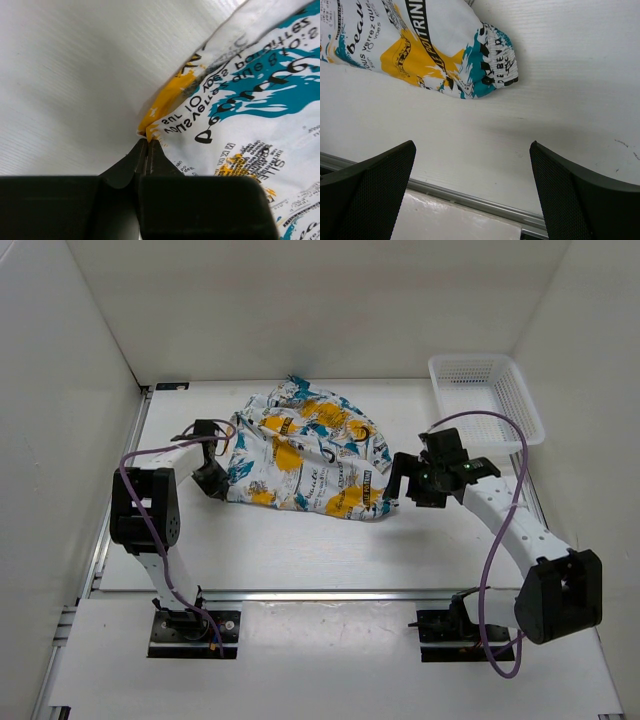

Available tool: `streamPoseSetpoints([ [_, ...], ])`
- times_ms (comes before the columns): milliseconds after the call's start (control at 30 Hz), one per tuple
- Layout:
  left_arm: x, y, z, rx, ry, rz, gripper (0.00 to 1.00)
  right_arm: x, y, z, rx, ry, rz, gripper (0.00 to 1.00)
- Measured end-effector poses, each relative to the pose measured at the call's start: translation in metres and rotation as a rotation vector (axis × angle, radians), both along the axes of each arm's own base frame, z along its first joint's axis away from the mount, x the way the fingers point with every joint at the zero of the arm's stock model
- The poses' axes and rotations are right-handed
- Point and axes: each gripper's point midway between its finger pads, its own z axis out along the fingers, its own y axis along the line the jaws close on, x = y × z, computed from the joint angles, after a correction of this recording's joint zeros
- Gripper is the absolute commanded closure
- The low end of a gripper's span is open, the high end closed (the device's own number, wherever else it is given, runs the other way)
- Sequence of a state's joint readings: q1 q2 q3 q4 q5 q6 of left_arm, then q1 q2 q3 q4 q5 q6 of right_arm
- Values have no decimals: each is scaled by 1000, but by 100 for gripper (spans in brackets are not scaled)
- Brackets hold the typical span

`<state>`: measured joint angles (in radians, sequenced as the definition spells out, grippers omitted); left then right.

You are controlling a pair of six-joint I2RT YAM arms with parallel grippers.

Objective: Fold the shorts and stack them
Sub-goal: Flatten the shorts out, then fold the shorts

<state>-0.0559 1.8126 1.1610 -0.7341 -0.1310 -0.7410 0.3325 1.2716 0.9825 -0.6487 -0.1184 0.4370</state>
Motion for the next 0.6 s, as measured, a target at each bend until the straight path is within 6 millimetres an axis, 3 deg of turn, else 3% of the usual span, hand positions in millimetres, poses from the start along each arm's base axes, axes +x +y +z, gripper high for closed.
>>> streamPoseSetpoints([
  [100,4,-4,9,-11,-18,-12,90,-7,-1,-9,11,32,0,1],
  [167,8,-8,25,-18,-54,-25,90,-11,-1,-17,44,62,-10,1],
  [367,33,-23,115,-59,-291,-60,90,-17,6,-41,147,134,-61,9],
  [433,37,-24,137,-67,-349,-64,90,-16,10,-50,175,153,-79,13],
  [500,38,-25,146,-71,-372,-67,90,-13,13,-58,193,165,-101,20],
  [600,36,-27,143,-75,-356,-70,90,-6,15,-72,214,182,-150,29],
])
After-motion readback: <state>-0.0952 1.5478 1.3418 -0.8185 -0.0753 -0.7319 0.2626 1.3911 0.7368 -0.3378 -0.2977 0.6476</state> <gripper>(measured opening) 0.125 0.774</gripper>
